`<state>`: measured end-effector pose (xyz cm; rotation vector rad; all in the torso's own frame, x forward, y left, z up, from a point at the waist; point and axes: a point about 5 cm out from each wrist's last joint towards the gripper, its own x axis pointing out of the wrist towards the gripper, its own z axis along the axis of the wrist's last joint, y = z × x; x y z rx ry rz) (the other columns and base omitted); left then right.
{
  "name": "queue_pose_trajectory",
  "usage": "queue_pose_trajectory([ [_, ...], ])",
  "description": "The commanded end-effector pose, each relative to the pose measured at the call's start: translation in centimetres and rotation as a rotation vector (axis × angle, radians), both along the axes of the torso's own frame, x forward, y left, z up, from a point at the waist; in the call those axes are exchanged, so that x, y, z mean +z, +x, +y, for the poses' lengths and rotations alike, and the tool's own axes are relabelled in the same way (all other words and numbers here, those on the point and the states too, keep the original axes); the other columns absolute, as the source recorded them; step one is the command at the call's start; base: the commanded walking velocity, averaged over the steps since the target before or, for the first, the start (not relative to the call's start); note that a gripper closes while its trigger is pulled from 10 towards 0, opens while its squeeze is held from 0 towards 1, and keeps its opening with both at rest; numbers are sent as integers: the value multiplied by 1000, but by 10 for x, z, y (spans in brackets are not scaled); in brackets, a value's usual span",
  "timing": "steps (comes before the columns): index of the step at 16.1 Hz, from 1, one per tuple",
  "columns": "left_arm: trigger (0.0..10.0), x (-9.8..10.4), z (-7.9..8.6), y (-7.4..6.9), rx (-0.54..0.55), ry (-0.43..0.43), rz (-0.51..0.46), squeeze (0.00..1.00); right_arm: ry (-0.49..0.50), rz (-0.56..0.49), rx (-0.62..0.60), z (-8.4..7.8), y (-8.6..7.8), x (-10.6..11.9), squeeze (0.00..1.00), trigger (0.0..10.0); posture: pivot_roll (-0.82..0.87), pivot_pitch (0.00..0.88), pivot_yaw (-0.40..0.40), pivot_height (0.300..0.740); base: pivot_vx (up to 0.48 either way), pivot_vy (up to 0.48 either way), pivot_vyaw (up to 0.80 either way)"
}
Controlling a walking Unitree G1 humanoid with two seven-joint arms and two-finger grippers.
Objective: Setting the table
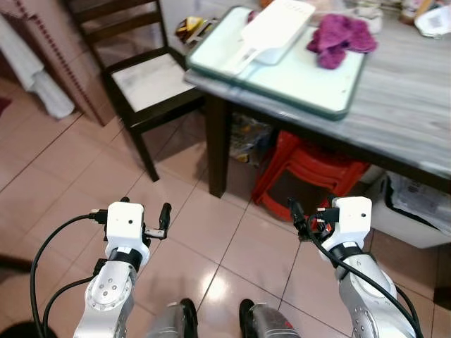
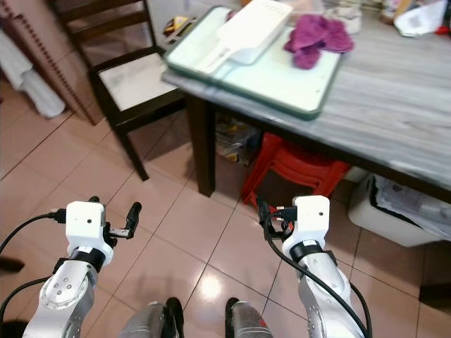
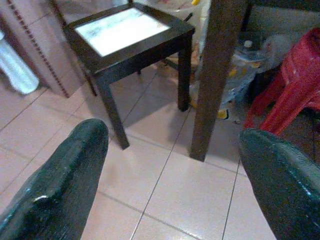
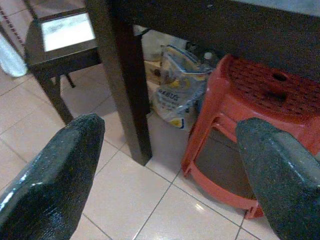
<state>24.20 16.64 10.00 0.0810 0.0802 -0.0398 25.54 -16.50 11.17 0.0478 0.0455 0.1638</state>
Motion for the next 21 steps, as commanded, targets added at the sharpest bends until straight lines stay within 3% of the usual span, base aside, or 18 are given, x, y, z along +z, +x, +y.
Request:
queue_pose_trajectory([
  [1,10000,-9,4,-5,23,9,46,0,7,40,-15,-2,-4,-8,0,10000,-90,242,-8,740,-274,0,0],
  [12,10000,-7,6,-2,7,24,33,0,3,28,-55,-7,-2,-6,0,10000,-93,235,-2,740,-275,0,0],
  [13,10000,-6,6,-2,-3,10,23,0,-3,27,-59,-7,-1,-6,0,10000,-93,235,-2,740,0,0,0],
  [14,10000,-3,6,-1,-18,-63,13,0,-2,28,-61,-8,-1,-6,0,10000,-95,233,-3,740,0,0,0],
  [19,10000,3,3,0,-59,-69,-12,0,-26,10,-63,-10,1,-3,0,10000,-95,233,-3,740,0,0,0],
  [21,10000,12,2,3,-58,-92,-60,0,-57,-43,-70,-10,4,6,0,10000,-91,228,-6,740,0,0,0],
])
